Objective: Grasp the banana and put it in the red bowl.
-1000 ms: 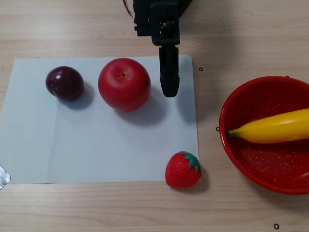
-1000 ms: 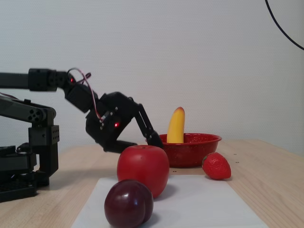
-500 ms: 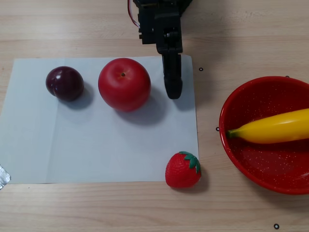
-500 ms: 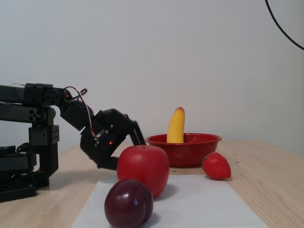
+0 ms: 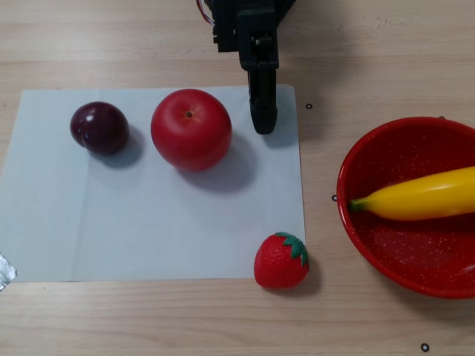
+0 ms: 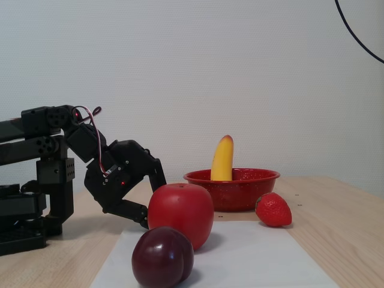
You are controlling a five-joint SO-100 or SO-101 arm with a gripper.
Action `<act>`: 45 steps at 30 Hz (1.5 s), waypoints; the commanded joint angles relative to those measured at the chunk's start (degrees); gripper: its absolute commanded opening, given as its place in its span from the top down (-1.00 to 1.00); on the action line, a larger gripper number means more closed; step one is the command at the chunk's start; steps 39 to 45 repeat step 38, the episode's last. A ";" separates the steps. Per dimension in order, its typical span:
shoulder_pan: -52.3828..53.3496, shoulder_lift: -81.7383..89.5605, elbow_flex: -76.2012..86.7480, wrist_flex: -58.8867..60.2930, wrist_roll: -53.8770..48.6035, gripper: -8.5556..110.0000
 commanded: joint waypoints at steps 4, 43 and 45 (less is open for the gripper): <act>-0.18 0.26 -0.18 1.49 -1.93 0.85; -0.18 0.18 -0.18 1.85 -2.81 0.85; -0.18 0.18 -0.18 1.85 -2.81 0.85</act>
